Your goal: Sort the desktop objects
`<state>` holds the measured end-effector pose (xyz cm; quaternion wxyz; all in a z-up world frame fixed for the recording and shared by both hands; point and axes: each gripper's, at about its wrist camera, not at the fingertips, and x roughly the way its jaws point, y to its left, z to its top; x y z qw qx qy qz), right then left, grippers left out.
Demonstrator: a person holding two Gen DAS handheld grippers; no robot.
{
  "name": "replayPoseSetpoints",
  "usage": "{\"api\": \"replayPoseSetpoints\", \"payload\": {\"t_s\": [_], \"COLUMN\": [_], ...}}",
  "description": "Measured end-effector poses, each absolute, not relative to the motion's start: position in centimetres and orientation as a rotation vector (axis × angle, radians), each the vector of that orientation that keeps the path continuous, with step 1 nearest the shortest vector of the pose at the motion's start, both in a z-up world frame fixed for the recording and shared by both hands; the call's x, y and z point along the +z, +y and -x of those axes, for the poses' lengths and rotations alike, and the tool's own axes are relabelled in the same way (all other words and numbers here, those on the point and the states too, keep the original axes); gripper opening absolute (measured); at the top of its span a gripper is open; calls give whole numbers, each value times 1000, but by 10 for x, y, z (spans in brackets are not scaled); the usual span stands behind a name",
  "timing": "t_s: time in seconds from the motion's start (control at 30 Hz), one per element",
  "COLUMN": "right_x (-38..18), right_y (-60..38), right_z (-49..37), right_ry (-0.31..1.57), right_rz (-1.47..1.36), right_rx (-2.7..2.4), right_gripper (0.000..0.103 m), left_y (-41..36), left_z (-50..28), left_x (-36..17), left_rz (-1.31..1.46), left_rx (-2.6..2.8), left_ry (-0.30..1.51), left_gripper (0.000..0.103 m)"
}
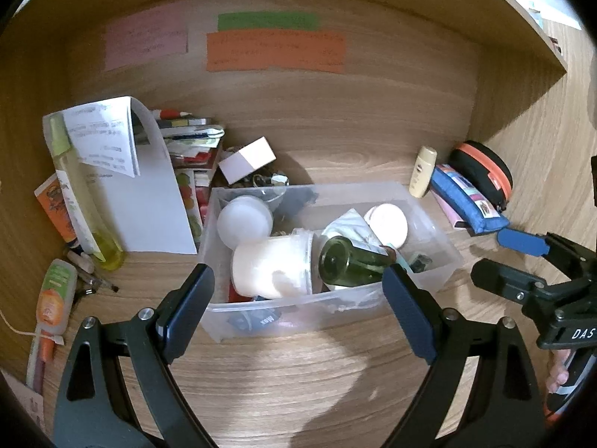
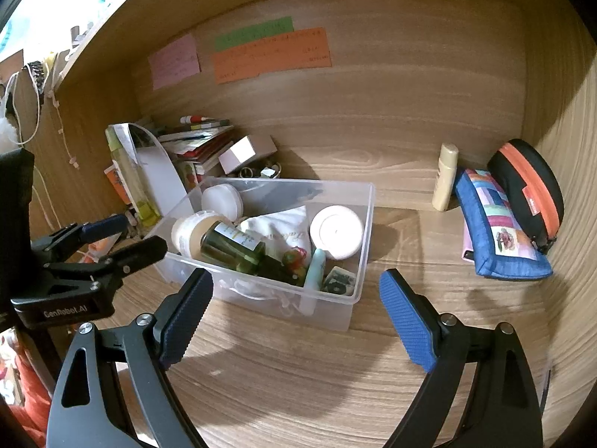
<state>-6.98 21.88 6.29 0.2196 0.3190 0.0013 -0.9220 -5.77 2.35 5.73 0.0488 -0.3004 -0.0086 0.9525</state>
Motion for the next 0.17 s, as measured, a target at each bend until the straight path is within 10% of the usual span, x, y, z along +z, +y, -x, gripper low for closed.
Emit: {"api": "replayPoseSetpoints", "payload": {"t_s": [0.17], "right_x": [60], "right_y": [219], "right_z": [73], "right_ry": [-2], "right_rz": [-898], "right_rx": [-2547], "right_gripper": [90], "left_y": [24], "left_z": [56], "left_x": [56], "left_rz": [909], "left_rx": [2900], "left_ry": [-13], "left_gripper": [92]}}
